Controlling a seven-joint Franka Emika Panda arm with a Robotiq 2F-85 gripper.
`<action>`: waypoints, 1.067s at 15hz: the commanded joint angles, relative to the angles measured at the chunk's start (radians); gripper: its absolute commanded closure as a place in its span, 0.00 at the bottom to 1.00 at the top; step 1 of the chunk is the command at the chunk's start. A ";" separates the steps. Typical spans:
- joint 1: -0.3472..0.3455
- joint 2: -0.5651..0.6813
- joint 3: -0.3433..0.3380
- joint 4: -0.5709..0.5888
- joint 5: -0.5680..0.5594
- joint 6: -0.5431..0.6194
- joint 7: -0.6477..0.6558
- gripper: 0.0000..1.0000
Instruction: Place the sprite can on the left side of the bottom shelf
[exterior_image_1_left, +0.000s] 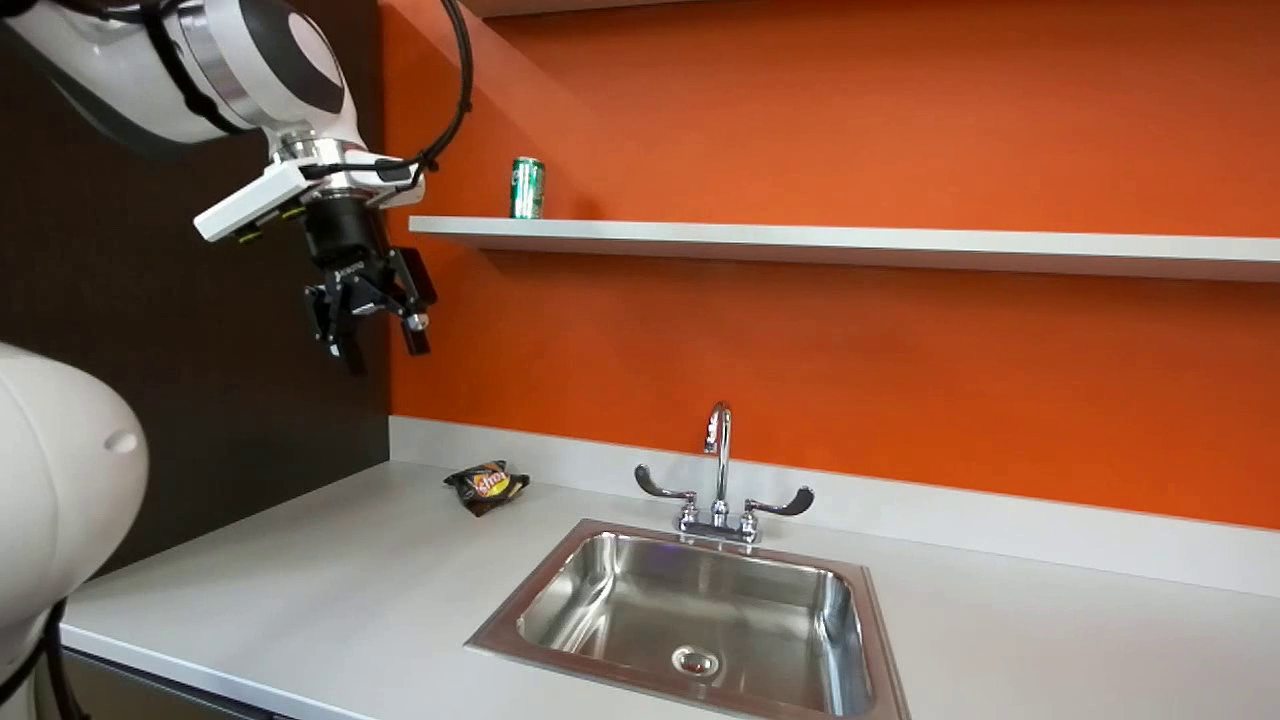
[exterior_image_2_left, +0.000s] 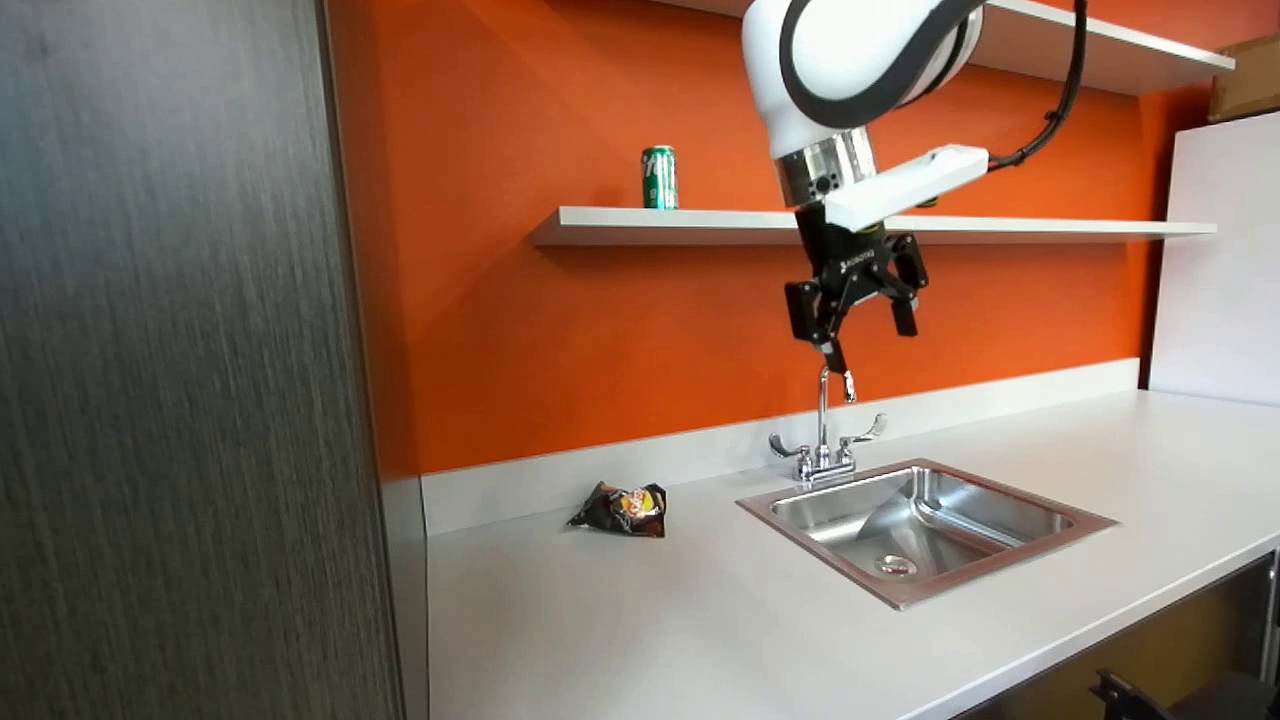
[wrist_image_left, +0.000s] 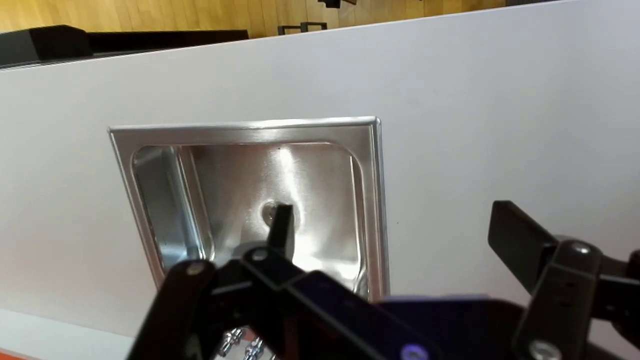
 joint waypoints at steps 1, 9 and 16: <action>-0.015 -0.002 -0.010 -0.096 0.034 0.144 -0.028 0.00; 0.011 0.073 -0.029 -0.191 0.176 0.450 -0.127 0.00; 0.027 0.158 -0.020 -0.181 0.204 0.544 -0.248 0.00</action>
